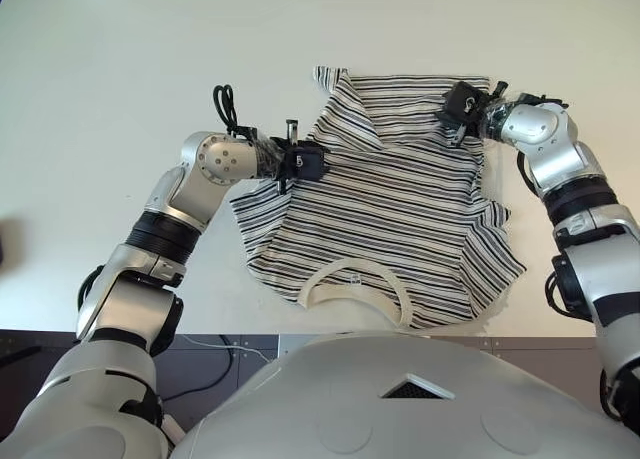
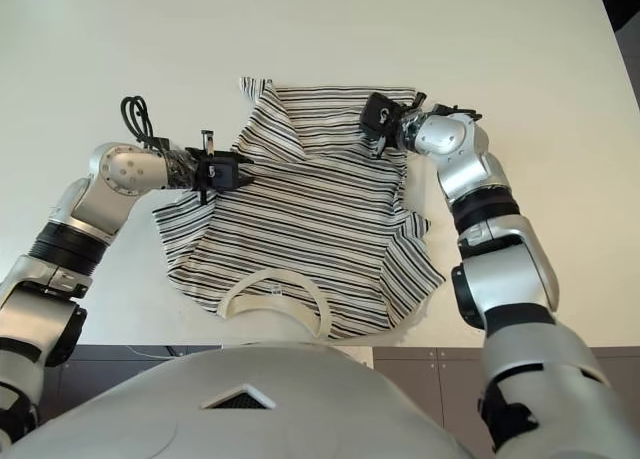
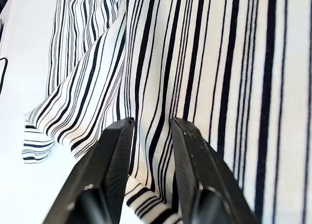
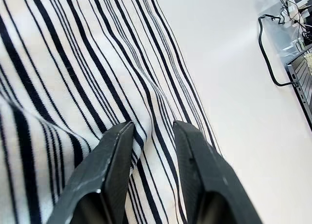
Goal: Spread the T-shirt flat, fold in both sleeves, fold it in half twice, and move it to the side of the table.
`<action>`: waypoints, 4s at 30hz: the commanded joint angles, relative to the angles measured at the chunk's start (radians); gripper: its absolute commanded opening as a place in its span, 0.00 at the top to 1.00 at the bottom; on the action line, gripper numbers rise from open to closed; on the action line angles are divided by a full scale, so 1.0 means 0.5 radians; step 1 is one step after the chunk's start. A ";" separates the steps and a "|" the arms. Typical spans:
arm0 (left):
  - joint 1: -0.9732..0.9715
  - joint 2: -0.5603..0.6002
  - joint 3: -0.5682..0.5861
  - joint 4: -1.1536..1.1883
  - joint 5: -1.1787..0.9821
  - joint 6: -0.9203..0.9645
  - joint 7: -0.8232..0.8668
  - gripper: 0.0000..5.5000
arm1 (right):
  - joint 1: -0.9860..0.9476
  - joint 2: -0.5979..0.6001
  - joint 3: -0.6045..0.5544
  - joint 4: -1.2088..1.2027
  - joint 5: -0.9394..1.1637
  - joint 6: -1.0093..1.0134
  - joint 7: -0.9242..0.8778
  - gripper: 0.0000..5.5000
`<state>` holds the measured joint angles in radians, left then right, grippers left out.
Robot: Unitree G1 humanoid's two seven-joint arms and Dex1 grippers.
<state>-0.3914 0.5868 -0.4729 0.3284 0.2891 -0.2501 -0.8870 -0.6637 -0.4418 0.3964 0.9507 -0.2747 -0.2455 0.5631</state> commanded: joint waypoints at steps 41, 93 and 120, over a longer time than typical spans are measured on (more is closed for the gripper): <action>1.482 0.755 0.541 -0.616 -0.232 -0.347 -0.051 0.74 | 2.003 -1.327 -0.725 -1.812 0.543 0.032 1.172 0.73; 1.665 0.044 1.481 -1.668 -2.138 2.377 0.735 0.98 | 1.800 -0.191 -1.722 -2.326 1.551 1.096 -0.178 0.73; 0.989 0.489 0.406 -1.950 -1.395 1.942 0.177 0.98 | 1.686 -0.057 -1.454 -2.264 1.404 1.079 -0.202 0.73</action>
<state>0.1393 0.8144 -0.2486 -0.6618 -0.4511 0.7364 -0.7993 0.1835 -0.4787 -0.3370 -0.1760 0.4351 0.2897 0.4644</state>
